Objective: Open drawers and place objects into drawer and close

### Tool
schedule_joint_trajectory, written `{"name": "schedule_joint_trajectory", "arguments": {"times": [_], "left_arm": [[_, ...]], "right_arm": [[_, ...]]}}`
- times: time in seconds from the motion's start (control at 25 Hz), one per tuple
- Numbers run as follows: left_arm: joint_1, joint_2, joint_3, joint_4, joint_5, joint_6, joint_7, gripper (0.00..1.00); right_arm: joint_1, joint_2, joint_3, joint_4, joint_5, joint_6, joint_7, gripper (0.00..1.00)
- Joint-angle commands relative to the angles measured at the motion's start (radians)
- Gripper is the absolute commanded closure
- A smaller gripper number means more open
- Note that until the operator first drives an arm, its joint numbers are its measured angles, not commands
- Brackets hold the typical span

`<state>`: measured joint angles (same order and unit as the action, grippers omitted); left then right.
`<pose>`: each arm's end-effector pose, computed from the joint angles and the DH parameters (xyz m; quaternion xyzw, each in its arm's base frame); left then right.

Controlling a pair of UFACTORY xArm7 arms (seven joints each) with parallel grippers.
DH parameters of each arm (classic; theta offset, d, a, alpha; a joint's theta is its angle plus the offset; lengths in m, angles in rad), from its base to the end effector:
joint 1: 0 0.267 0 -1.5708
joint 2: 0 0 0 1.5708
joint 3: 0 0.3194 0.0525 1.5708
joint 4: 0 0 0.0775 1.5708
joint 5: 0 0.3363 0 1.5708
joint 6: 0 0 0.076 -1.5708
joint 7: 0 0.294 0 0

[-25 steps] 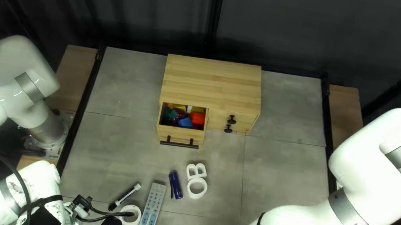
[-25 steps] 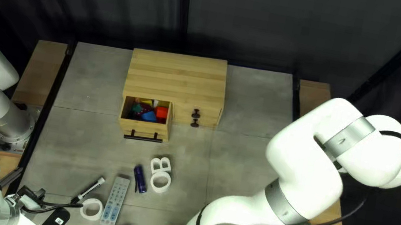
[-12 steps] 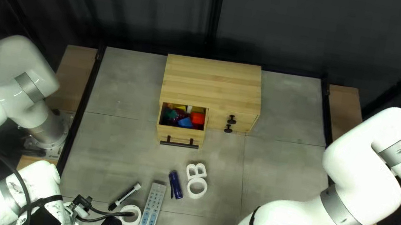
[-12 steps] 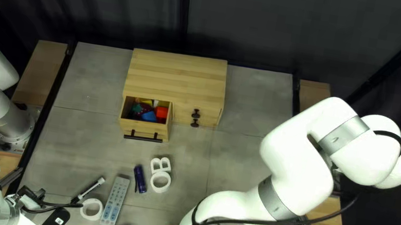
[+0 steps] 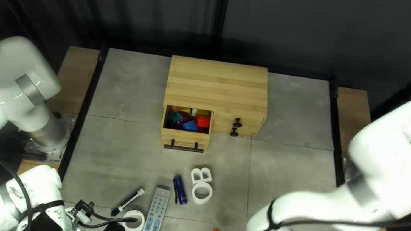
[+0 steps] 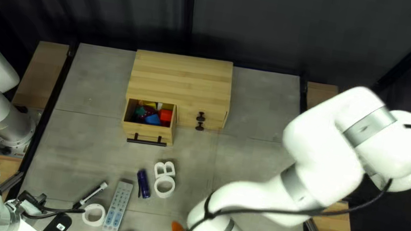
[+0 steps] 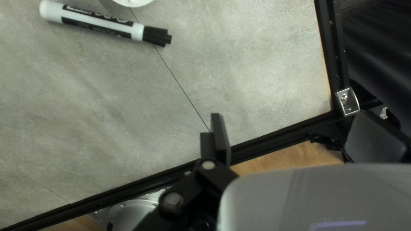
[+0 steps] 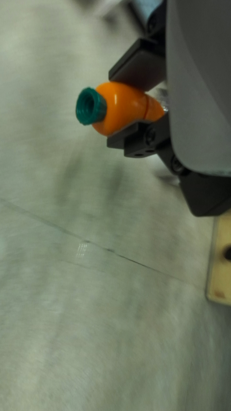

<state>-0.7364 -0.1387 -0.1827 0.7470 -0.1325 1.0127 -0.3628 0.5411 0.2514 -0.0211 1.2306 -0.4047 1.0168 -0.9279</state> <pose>0.1973 -0.2977 0.1365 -0.9691 0.2348 0.0759 0.0051 0.4986 0.1899 0.1580 0.6611 0.7302 -0.0530 0.1641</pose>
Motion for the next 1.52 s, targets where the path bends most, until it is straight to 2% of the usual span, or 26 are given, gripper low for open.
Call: {"name": "schedule_joint_trajectory", "arguments": {"times": [0.04,0.08,0.24,0.36,0.56,0.76,1.16,1.2,1.24,1.28,1.32,1.52], "left_arm": [[0.0,0.0,0.0,0.0,0.0,0.0,0.0,0.0],[0.0,0.0,0.0,0.0,0.0,0.0,0.0,0.0],[0.0,0.0,0.0,0.0,0.0,0.0,0.0,0.0],[0.0,0.0,0.0,0.0,0.0,0.0,0.0,0.0],[0.0,0.0,0.0,0.0,0.0,0.0,0.0,0.0],[0.0,0.0,0.0,0.0,0.0,0.0,0.0,0.0],[0.0,0.0,0.0,0.0,0.0,0.0,0.0,0.0],[0.0,0.0,0.0,0.0,0.0,0.0,0.0,0.0],[0.0,0.0,0.0,0.0,0.0,0.0,0.0,0.0],[0.0,0.0,0.0,0.0,0.0,0.0,0.0,0.0],[0.0,0.0,0.0,0.0,0.0,0.0,0.0,0.0],[0.0,0.0,0.0,0.0,0.0,0.0,0.0,0.0]], "right_arm": [[-0.07,-0.096,-0.097,-0.001,-0.001,0.047,0.208,0.99],[-0.076,-0.095,-0.107,0.007,0.001,0.051,0.244,1.0],[-0.116,-0.01,-0.177,0.173,0.01,0.146,0.453,1.0],[-0.139,0.041,-0.215,0.241,0.013,0.148,0.558,1.0],[-0.16,0.096,-0.249,0.253,0.021,0.078,0.697,1.0],[-0.156,0.084,-0.272,0.19,0.003,0.003,0.826,1.0],[-0.163,0.142,-0.301,0.233,-0.007,-0.034,0.937,1.0],[-0.164,0.14,-0.305,0.228,-0.013,-0.04,0.942,0.87],[-0.163,0.137,-0.308,0.221,-0.02,-0.046,0.948,0.87],[-0.162,0.136,-0.309,0.22,-0.021,-0.047,0.95,0.04],[-0.162,0.127,-0.314,0.201,-0.031,-0.061,0.96,0.0],[-0.155,0.085,-0.327,0.162,-0.066,-0.073,0.977,0.0]]}}
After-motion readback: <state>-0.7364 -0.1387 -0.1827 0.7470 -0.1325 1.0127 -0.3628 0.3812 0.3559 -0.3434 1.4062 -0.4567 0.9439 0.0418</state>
